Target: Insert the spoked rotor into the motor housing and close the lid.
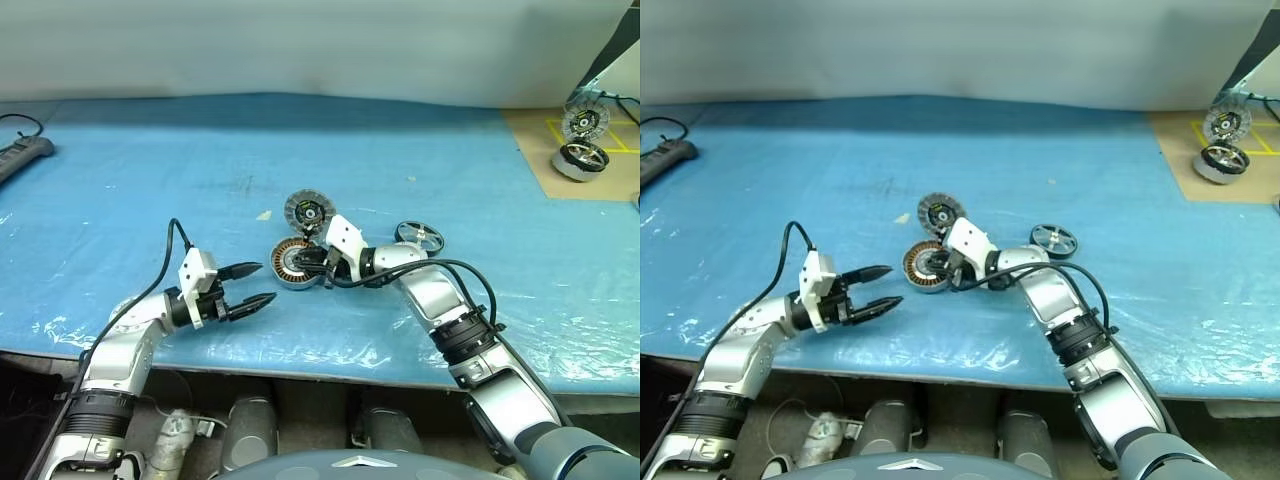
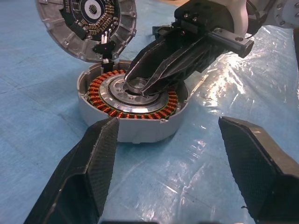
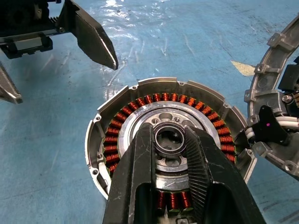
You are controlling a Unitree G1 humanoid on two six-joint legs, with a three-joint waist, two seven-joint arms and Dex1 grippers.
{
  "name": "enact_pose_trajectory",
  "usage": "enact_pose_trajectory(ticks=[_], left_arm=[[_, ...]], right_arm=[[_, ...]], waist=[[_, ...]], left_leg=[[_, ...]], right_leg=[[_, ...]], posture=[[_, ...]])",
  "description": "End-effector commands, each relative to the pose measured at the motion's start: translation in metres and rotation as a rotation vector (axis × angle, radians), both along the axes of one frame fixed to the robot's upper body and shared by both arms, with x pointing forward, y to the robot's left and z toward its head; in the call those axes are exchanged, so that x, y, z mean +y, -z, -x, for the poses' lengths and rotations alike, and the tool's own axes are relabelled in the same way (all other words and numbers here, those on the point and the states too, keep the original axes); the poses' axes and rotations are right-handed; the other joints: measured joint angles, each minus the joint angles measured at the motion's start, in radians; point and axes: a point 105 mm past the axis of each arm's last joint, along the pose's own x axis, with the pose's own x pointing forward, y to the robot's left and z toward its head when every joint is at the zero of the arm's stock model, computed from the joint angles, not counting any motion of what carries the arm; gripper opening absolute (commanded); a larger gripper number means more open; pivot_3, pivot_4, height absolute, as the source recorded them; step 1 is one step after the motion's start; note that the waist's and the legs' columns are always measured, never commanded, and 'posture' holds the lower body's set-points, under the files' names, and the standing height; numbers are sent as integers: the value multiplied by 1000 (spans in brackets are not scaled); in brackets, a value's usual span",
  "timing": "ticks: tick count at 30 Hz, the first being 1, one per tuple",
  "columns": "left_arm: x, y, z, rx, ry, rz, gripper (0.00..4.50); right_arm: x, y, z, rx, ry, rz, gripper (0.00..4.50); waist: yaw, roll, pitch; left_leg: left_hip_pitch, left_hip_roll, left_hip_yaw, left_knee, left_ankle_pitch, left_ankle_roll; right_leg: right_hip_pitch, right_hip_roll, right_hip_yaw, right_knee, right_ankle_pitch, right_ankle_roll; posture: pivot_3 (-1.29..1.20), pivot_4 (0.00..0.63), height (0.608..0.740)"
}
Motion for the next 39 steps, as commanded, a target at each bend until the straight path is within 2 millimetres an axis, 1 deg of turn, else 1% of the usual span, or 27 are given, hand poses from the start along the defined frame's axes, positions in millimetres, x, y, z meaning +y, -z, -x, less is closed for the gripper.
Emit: enact_pose_trajectory(ticks=[1, 5, 8, 9, 11, 14, 20, 23, 25, 27, 28, 30, 32, 34, 37, 39], left_arm=[[1, -8, -9, -31, -2, -4, 3665], [4, -6, -13, -19, -2, -7, 3665], [5, 1, -13, -7, 0, -10, 3665], [6, 4, -13, -2, -2, -13, 3665], [8, 10, -14, 2, -7, -23, 3665], [8, 10, -14, -3, -6, -22, 3665], [5, -2, -10, -18, 1, -16, 3665], [2, -16, -6, -32, 6, -14, 3665], [0, -22, -4, -35, 3, -17, 3665], [-2, -27, -2, -38, 5, -19, 3665], [-3, -30, -1, -37, 5, -19, 3665], [-5, -31, -1, -34, 2, -19, 3665], [-6, -28, -2, -26, -1, -25, 3665], [-7, -26, -3, -24, -3, -27, 3665], [-8, -28, -5, -24, -2, -24, 3665], [-9, -28, -4, -22, 1, -26, 3665]], right_arm=[[4, -6, -3, -37, 2, -5, 556], [7, -7, -5, -49, 21, -23, 556], [8, -11, -7, -43, 29, -46, 556], [9, -10, -4, -31, 14, -50, 556], [9, -7, -3, -27, 12, -34, 556], [8, -2, -4, -39, 11, -7, 556], [6, 2, -3, -19, 12, 8, 556], [5, 5, -2, -14, 11, 19, 556], [4, 5, -2, -33, 10, 28, 556], [3, 5, 1, -23, -15, 26, 1310], [2, 6, 2, -17, -20, 25, 1605], [-1, 8, -1, -14, 6, 32, 2293], [-3, 7, -5, 10, 47, 21, 2966], [-2, -1, -6, 35, 59, -29, 2966], [-5, -15, -6, 26, 63, -95, 2966], [-4, -25, -3, 34, 45, -145, 2966]], waist=[[0, 0, 0], [-2, 0, 0], [-2, 0, 0], [-1, 0, 0], [-1, 0, 0], [0, 0, 0], [0, 0, 0], [-1, 0, 0], [-1, 0, 0], [-1, 0, 0], [-1, 0, 0], [-1, 0, 0], [-1, 0, 0], [-1, 0, 0], [1, 0, 0], [2, 0, 0]], left_leg=[[0, 0, 0, 1, 0, 0], [0, 0, 0, 3, 0, 0], [0, 0, 0, 3, 0, 0], [0, 0, 0, 3, 0, 0], [0, 0, 0, 3, 0, 0], [0, 0, 0, 3, 0, 0], [0, 0, 0, 3, 0, 0], [0, 1, 0, 3, 0, 0], [0, 1, 0, 3, 0, 0], [0, 0, 0, 3, 0, 0], [1, 0, 0, 4, 0, 0], [1, 0, 1, 4, 0, 0], [1, 0, 1, 4, 0, 0], [1, 1, 1, 3, 0, 0], [1, 0, 1, 4, 0, 0], [1, 0, 1, 4, 0, 0]], right_leg=[[0, 0, 0, 0, 0, 0], [0, 0, 1, 1, 0, 0], [-1, 0, 1, 2, 0, 0], [-1, 0, 1, 2, 0, 0], [0, 0, 1, 2, 0, 0], [0, 0, 1, 2, 0, 0], [0, 0, 1, 2, 0, 0], [-1, 0, 1, 2, 0, 0], [-1, 0, 1, 3, 0, 0], [0, 0, 1, 3, 0, 0], [0, 0, 2, 3, 0, 0], [0, 0, 2, 3, 0, 0], [0, 0, 2, 3, 0, 0], [0, 0, 2, 3, 0, 0], [0, 0, 2, 3, 0, 0], [0, 0, 2, 3, 0, 0]], posture=[[0, 150, 740], [0, 150, 740], [0, 150, 740], [0, 150, 740], [0, 150, 740], [0, 150, 740], [0, 150, 740], [0, 150, 740], [0, 150, 740], [0, 150, 740], [0, 150, 740], [0, 150, 740], [0, 150, 740], [0, 150, 740], [0, 150, 740], [0, 150, 740]])
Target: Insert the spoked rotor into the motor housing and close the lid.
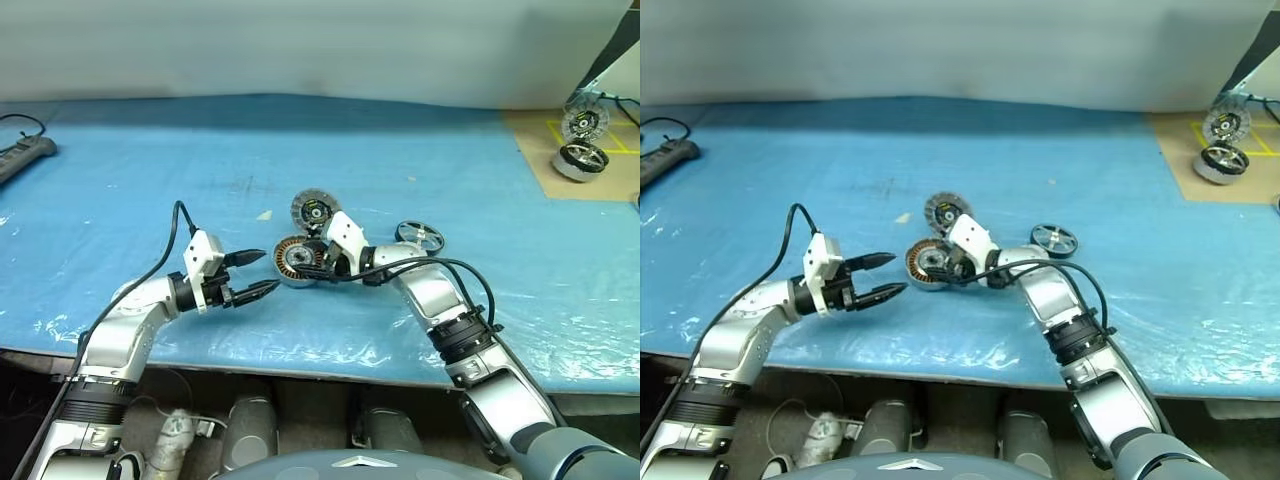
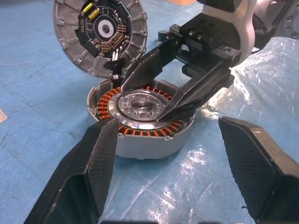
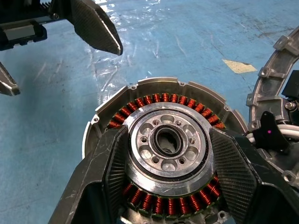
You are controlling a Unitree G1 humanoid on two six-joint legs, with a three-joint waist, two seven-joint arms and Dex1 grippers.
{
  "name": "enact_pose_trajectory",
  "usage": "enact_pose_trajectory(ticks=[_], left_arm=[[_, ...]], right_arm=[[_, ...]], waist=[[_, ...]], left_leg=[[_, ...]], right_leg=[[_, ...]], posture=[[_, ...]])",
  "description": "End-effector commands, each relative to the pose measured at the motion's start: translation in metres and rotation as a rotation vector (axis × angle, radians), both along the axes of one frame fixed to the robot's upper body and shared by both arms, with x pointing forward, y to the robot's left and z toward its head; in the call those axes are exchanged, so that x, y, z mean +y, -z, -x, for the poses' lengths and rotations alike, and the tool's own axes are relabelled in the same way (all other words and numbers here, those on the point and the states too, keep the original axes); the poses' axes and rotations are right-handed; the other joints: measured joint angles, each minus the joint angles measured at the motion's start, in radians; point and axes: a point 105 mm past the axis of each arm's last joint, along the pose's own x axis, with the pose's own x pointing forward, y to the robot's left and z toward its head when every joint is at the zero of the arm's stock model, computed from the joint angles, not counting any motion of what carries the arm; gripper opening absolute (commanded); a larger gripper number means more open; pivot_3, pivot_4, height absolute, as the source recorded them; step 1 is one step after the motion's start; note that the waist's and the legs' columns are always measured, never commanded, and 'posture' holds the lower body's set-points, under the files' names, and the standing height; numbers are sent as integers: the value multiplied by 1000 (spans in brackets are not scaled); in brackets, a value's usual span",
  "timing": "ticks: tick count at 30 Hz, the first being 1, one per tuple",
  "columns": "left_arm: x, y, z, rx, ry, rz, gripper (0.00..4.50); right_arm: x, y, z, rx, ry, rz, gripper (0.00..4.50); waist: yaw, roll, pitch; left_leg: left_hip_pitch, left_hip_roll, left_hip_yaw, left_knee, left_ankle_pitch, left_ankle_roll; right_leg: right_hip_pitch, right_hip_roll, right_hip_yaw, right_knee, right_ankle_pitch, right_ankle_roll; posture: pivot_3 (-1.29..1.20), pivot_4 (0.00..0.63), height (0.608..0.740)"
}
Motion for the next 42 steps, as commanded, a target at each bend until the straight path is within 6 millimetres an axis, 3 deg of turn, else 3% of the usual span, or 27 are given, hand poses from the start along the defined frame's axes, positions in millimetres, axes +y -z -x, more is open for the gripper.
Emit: enact_pose_trajectory(ticks=[1, 3, 7, 11, 12, 15, 21, 24, 27, 31, 34, 38, 42], left_arm=[[-2, -9, -1, -31, 5, 4, 3665], [-4, -10, -1, -29, 7, 7, 3665], [-7, -3, 2, -18, 11, 7, 3665], [-7, -2, 2, -17, 12, 6, 3665], [-7, -3, 2, -17, 13, 5, 3665], [-5, -7, 1, -16, 14, 3, 3665], [-6, -20, -1, -19, 20, 2, 3665], [-9, -13, 0, -4, 23, 0, 3665], [-11, 1, 3, 14, 33, -7, 3665], [-8, 17, 1, 21, 24, -13, 3665], [-8, 17, -1, 11, 29, -13, 3665], [-9, 2, -1, -6, 47, -7, 3665], [-10, -16, 3, -10, 67, -2, 3665]], right_arm=[[0, -26, 3, -23, -19, -105, 2966], [3, -35, 4, -11, -23, -157, 2966], [11, -46, 5, 13, -34, -234, 1707], [17, -34, -1, -6, -2, -171, 205], [19, -31, -2, -1, 2, -159, 14], [26, -26, 0, 73, -6, -172, 14], [26, 6, 7, 44, -47, 9, 14], [19, 25, 15, 72, -88, 83, 14], [13, 29, 5, 85, -27, 84, 14], [14, 17, 3, 125, -21, 1, 14], [17, -2, -2, 153, 3, -110, 14], [20, -48, -3, 175, -9, -344, 14], [20, -44, -2, 143, -2, -289, 14]], waist=[[-1, 0, 0], [-2, 0, 0], [-4, 0, 0], [-4, 0, 0], [-4, 0, 0], [-4, 0, 0], [-4, 0, 0], [-4, 0, 0], [-4, 0, 0], [-3, 0, 0], [-2, 0, 0], [-2, 0, 0], [-2, -1, 0]], left_leg=[[0, 0, 0, 0, 0, 0], [-1, 0, 0, 0, 0, 0], [-1, 1, 0, 0, 0, 0], [-1, 1, 0, -1, 0, 0], [-1, 1, 0, -1, 0, 0], [-1, 1, 1, -1, 0, -1], [-2, 0, 1, -1, 1, -2], [-1, 0, 1, -1, 1, -1], [1, 0, 3, -2, 1, -1], [8, 0, 6, -4, 0, 0], [8, 0, 6, -4, 0, 0], [5, -1, 7, -4, 0, 0], [2, 0, 8, -5, 1, -1]], right_leg=[[0, 0, 0, 0, 0, 0], [-1, 0, 0, 0, 0, 0], [-2, 1, 0, 0, 0, 0], [-2, 1, 0, 0, 0, 0], [-2, 1, 0, 0, 0, 0], [-2, 1, 0, 0, 0, 0], [-3, 1, 1, 0, 0, 0], [-3, 0, 1, 0, 0, 0], [-2, 1, 4, 0, 0, 0], [1, 1, 8, 0, 0, 0], [1, 1, 9, 0, 0, 1], [-2, 1, 10, 0, 0, 0], [-7, 1, 10, 0, 0, 0]], posture=[[0, 150, 740], [0, 150, 740], [0, 150, 740], [0, 150, 740], [0, 150, 740], [0, 150, 740], [0, 150, 740], [0, 150, 740], [0, 150, 740], [0, 150, 740], [0, 150, 740], [0, 150, 740], [0, 150, 740]])
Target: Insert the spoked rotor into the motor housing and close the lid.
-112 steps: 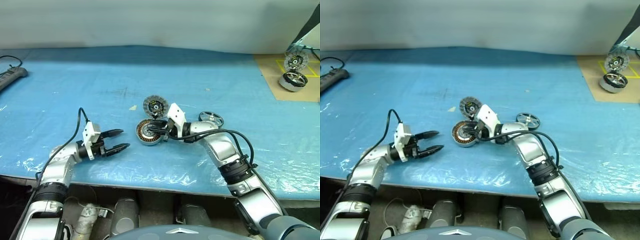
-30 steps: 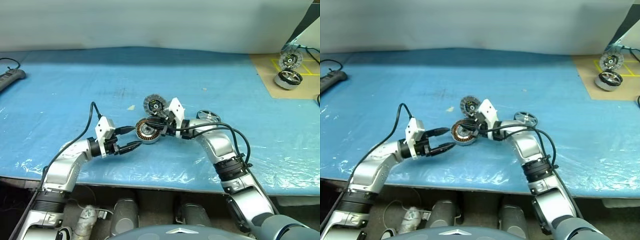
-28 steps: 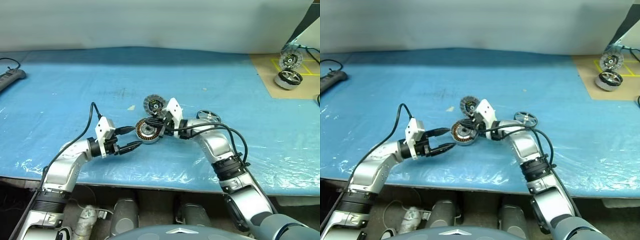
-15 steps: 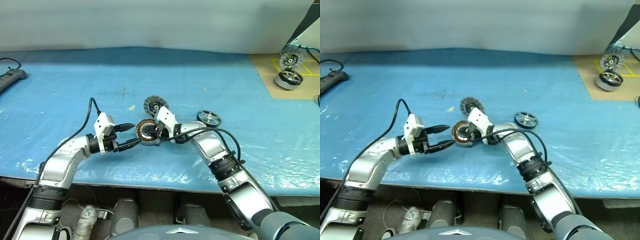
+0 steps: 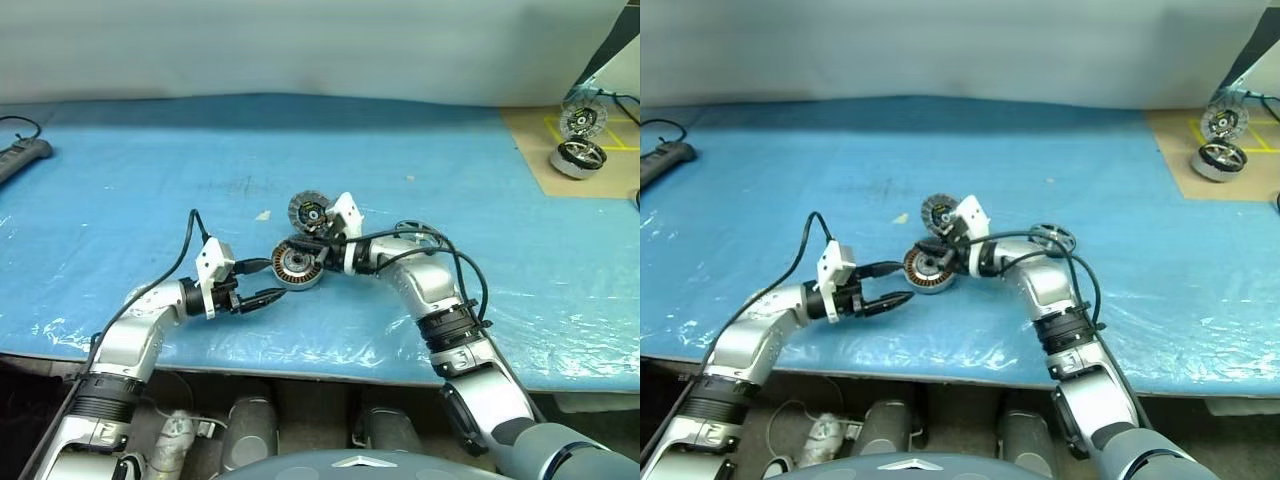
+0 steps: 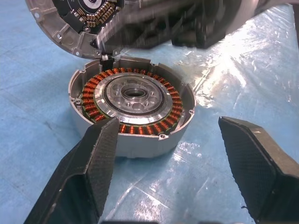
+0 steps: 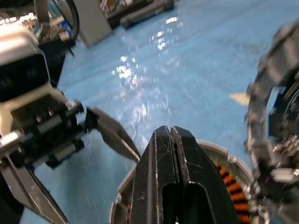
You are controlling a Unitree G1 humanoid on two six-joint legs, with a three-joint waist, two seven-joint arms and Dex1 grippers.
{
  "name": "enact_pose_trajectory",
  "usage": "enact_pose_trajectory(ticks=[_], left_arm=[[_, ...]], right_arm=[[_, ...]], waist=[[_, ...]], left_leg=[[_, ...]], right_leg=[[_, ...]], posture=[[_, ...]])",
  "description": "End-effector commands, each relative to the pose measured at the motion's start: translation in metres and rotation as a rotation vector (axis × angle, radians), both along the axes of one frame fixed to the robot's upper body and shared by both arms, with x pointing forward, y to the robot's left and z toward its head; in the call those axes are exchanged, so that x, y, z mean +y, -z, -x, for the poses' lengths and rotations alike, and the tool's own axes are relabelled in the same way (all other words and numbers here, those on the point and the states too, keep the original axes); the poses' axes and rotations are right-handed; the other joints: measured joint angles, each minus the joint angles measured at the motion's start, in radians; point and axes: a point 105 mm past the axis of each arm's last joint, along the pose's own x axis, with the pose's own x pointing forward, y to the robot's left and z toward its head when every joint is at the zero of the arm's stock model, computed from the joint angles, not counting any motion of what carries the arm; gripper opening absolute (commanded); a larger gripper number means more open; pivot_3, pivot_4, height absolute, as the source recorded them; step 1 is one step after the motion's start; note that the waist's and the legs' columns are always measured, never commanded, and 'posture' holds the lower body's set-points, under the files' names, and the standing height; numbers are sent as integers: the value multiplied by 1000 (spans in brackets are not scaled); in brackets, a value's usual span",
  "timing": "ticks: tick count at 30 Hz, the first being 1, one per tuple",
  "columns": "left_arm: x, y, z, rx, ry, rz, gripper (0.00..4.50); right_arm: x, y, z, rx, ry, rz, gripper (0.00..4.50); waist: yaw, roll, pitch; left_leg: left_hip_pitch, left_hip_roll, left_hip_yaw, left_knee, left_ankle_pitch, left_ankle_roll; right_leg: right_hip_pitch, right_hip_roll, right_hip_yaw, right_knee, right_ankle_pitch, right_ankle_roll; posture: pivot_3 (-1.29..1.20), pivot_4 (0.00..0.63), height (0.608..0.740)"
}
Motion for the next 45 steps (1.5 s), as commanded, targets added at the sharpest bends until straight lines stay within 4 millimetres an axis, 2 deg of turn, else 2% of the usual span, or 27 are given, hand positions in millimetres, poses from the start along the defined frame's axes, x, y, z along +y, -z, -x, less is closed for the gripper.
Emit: enact_pose_trajectory(ticks=[1, 4, 11, 17, 20, 22, 27, 30, 33, 36, 38, 40, 41, 45], left_arm=[[-2, -29, 3, -55, 27, 22, 3665], [0, -25, 10, -42, 27, 22, 3665], [0, -26, 19, -39, 25, 19, 3665], [-3, -33, 19, -40, 19, 19, 3665], [-5, -31, 16, -34, 14, 20, 3665], [-7, -29, 15, -29, 14, 20, 3665], [-7, -16, 9, -14, 9, 18, 3665], [-7, -9, 4, -11, 5, 15, 3665], [-5, -4, 0, -10, 2, 12, 3665], [0, 4, -3, -7, -1, 7, 3665], [1, 5, -4, -10, 2, 7, 3665], [4, 4, -4, -14, 6, 6, 3665], [5, 3, -4, -16, 10, 7, 3665], [8, -10, -2, -31, 22, 9, 3665]], right_arm=[[4, -4, 4, -70, -15, 46, 14], [0, 30, 6, -129, -20, 242, 14], [-10, 69, 9, -220, -54, 468, 14], [-5, 52, 9, -266, -62, 397, 14], [6, 16, 13, -152, -70, 144, 14], [9, 9, 16, -108, -92, 94, 14], [12, 31, 17, -123, -111, 212, 14], [7, 52, 13, -135, -88, 313, 14], [2, 59, 7, -92, -40, 317, 14], [0, 65, 13, -60, -69, 326, 14], [-2, 73, 18, -72, -93, 379, 14], [-12, 94, 18, -186, -114, 568, 14], [-14, 99, 13, -217, -91, 610, 14], [-9, 93, -1, -206, 11, 567, 14]], waist=[[0, 0, 0], [-1, 0, 0], [-6, 0, 0], [-6, -1, 0], [-6, -1, 0], [-6, -1, 0], [-6, -1, 0], [-9, -1, 0], [-13, -2, 0], [-15, -2, 0], [-14, -2, 0], [-14, -2, -1], [-15, -3, -3], [-16, -5, -5]], left_leg=[[0, 0, 0, 0, 0, 0], [0, 0, 1, -2, 0, -1], [6, -1, 2, -4, 0, 0], [10, -2, 2, -4, -1, 1], [9, -2, 2, -4, -1, 1], [6, -2, 2, -5, -1, 1], [4, -2, 2, -5, 0, 0], [4, -2, 2, -5, 0, 0], [7, -2, 2, -5, 0, 0], [10, -2, 2, -5, 0, 1], [10, -2, 2, -5, -1, 1], [10, -3, 2, -5, 0, 1], [10, -3, 2, -5, 0, 0], [22, -3, 2, -9, -1, 0]], right_leg=[[0, 0, 0, 0, 0, 0], [0, 0, 0, -1, 0, 0], [3, 0, 3, -1, 0, 0], [6, 0, 7, -1, 0, 1], [5, 1, 7, -1, 0, 1], [2, 1, 7, -1, 0, 0], [0, 1, 6, -2, 0, 0], [0, 1, 6, -2, 0, 0], [2, 1, 7, -1, 0, 0], [5, 1, 8, -1, 0, 0], [6, 1, 8, -2, 0, 1], [6, 1, 8, -2, 0, 1], [6, 1, 8, -2, 0, 1], [14, 1, 9, -2, -1, 2]], posture=[[0, 150, 740], [0, 150, 740], [0, 150, 740], [0, 150, 740], [0, 150, 740], [0, 150, 740], [0, 150, 740], [0, 150, 740], [0, 150, 740], [0, 150, 740], [0, 150, 740], [0, 150, 740], [0, 150, 740], [0, 150, 740]])
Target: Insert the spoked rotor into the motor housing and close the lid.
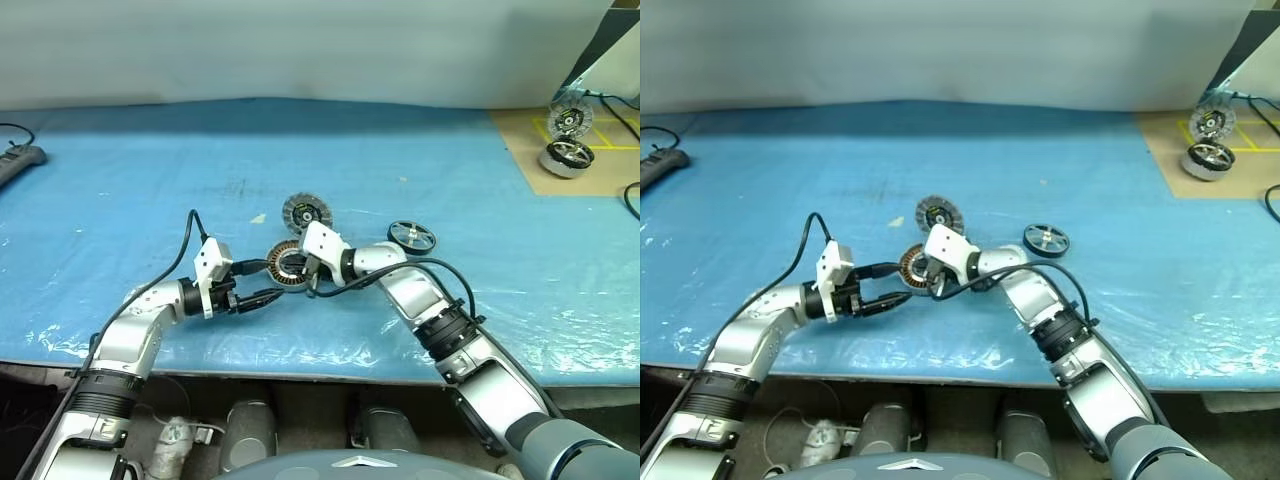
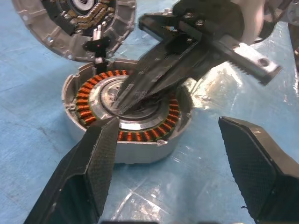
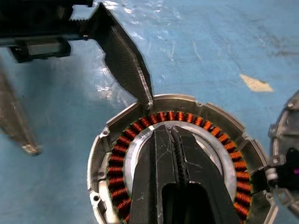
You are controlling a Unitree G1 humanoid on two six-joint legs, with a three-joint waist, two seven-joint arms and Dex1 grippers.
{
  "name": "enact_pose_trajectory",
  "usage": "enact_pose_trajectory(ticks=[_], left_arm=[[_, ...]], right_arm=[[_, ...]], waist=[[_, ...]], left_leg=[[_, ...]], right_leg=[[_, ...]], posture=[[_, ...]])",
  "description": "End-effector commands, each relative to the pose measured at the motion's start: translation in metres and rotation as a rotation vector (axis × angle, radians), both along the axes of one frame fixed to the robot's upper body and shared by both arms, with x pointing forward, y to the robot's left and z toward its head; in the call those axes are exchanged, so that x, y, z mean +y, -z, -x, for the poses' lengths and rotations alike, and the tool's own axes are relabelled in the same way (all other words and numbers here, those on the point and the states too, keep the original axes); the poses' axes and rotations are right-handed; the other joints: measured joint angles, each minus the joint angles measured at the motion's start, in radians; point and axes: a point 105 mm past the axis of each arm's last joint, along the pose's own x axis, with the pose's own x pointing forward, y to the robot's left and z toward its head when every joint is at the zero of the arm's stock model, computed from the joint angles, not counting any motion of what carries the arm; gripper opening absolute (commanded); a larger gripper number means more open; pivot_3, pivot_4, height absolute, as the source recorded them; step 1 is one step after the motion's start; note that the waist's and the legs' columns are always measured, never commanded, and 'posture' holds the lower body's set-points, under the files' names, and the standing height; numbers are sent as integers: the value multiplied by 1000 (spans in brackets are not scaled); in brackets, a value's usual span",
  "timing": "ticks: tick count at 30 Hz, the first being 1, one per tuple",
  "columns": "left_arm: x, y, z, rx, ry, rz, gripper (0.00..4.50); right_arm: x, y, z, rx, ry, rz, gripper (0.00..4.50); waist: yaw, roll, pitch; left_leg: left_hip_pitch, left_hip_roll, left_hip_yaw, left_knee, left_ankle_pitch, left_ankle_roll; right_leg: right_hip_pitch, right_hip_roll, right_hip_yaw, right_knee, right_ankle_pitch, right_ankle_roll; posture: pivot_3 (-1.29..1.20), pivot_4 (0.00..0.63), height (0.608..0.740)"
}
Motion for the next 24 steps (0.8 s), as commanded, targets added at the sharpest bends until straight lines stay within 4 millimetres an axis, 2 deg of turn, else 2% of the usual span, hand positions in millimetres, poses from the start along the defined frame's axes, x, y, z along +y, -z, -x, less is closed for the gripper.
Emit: enact_pose_trajectory(ticks=[1, 6, 8, 10, 15, 19, 24], left_arm=[[4, -27, 1, -60, 16, 6, 3665], [2, -52, 8, -72, 31, 10, 3665], [0, -57, 11, -70, 32, 11, 3665], [-3, -58, 13, -65, 32, 11, 3665], [-10, -49, 16, -47, 31, 13, 3665], [-12, -34, 12, -35, 21, 12, 3665], [-8, -39, 1, -50, -1, 14, 3665]], right_arm=[[-24, 43, -10, 94, 157, 117, 14], [-10, 22, -1, 247, 143, -79, 14], [-7, 0, -1, 316, 137, -226, 14], [-8, -26, -2, 355, 117, -367, 14], [-13, -65, -2, 370, 75, -536, 14], [-14, -75, -5, 385, 80, -573, 14], [-16, -62, 2, 325, 73, -446, 14]], waist=[[0, 0, 0], [5, 0, 0], [8, 0, 0], [9, 0, 0], [7, 0, 0], [-4, 0, 1], [-5, -1, 1]], left_leg=[[3, 0, 0, 0, 0, 0], [2, -1, 0, -1, 0, 0], [1, -2, 0, -1, 0, 0], [-1, -2, 0, -1, 0, 0], [-21, -2, 0, -1, 3, -2], [-22, -1, 0, -2, 3, -2], [-21, 0, 0, -1, 1, -4]], right_leg=[[2, 0, 0, 0, -3, 6], [2, 0, 2, 0, -4, 7], [1, 0, 3, 0, -4, 6], [0, 0, 3, -1, -1, 1], [-18, 1, 1, -1, 1, 0], [-19, 1, -1, -1, 1, 0], [-19, 1, -1, -1, 0, -1]], posture=[[0, 150, 740], [0, 150, 740], [0, 150, 740], [0, 150, 740], [0, 150, 740], [0, 150, 740], [0, 150, 740]])
